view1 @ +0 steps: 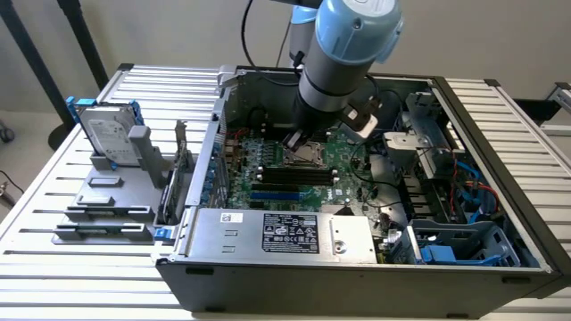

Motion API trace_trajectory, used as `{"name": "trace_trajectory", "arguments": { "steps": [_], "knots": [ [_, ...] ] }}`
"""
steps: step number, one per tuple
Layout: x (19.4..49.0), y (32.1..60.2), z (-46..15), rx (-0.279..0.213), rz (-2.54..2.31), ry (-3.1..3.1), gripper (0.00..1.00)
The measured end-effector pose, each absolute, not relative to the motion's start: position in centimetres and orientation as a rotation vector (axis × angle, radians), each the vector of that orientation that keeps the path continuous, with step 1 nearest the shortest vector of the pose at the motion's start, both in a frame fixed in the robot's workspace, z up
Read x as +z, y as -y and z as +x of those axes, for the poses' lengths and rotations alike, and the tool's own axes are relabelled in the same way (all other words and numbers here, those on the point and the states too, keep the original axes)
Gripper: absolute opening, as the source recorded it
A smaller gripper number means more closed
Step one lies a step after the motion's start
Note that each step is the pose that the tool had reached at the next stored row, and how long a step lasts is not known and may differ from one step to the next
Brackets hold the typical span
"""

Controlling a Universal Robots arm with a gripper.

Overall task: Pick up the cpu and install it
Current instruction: 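Install the first cpu locking lever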

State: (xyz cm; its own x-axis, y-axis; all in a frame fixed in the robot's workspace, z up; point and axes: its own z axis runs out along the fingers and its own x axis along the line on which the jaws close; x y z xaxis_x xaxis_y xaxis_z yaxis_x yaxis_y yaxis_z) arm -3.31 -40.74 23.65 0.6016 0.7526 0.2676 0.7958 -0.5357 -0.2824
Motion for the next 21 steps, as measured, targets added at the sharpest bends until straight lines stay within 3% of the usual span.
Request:
{"name": "trace_trajectory", "arguments": {
  "steps": [13, 21],
  "knots": [
    [24.4, 43.2, -5.5, -0.158, -2.459, 1.245, 0.11],
    [23.8, 43.2, -6.2, -0.155, -2.462, 1.246, 0.11]
  ]
}}
